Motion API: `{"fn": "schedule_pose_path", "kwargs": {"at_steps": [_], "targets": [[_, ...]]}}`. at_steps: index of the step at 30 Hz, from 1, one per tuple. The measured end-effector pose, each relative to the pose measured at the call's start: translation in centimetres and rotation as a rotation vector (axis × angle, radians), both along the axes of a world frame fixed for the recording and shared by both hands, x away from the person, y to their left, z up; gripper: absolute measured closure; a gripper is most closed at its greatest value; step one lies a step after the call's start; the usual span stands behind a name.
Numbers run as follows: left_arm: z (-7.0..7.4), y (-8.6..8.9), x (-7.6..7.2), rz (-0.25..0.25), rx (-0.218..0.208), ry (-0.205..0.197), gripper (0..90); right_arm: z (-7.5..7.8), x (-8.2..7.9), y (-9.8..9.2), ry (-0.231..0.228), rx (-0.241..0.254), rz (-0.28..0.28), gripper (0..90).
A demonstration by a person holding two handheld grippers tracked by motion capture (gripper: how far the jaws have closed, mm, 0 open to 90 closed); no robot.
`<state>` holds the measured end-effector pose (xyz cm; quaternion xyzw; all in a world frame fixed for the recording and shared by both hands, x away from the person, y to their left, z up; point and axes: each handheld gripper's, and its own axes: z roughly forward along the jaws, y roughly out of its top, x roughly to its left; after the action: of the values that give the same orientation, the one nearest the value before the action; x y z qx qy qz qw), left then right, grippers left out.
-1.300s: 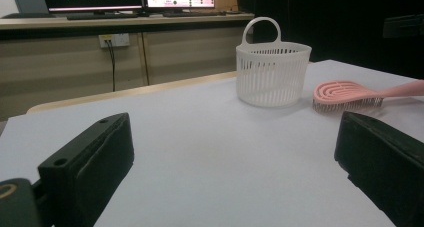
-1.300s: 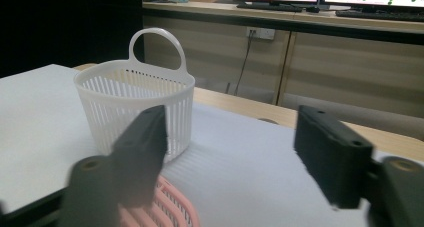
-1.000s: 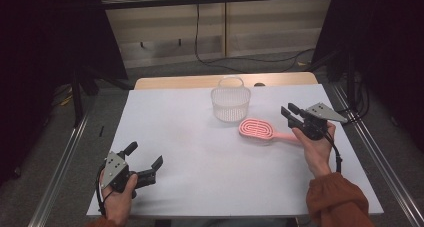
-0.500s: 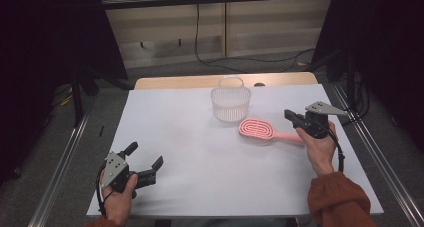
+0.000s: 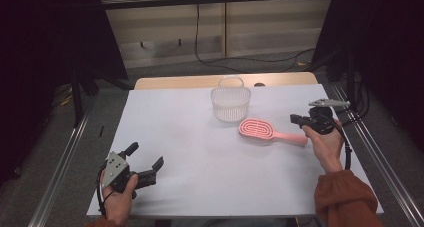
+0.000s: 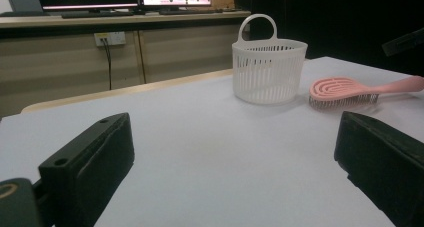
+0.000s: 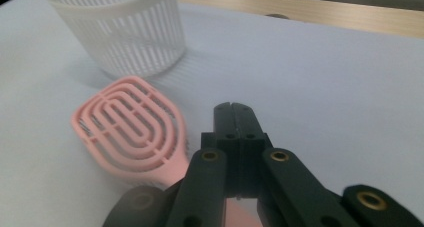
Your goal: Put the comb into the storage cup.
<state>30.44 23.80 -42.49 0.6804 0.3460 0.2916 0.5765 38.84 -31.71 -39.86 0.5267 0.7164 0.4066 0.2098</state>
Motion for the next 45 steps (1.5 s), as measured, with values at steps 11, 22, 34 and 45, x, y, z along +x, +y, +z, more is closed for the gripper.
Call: {"fn": "schedule_pose_path", "kwargs": {"at_steps": [11,22,34,45], "targets": [[-0.1,0.0,0.1,0.000,0.007,0.001,2.7,-0.5,0.9,-1.0,0.136,-0.071,0.008,90.0],[0.0,0.0,-0.1,-0.003,0.003,0.001,2.7,-1.7,0.7,-2.3,0.197,-0.107,-0.016,90.0],[0.0,0.1,0.0,0.003,0.000,0.003,2.6,-2.6,1.0,-1.8,0.253,-0.134,0.011,90.0],[0.0,0.0,0.0,-0.001,0.003,0.004,2.6,-2.9,0.7,-1.8,0.278,-0.144,0.041,90.0]]}}
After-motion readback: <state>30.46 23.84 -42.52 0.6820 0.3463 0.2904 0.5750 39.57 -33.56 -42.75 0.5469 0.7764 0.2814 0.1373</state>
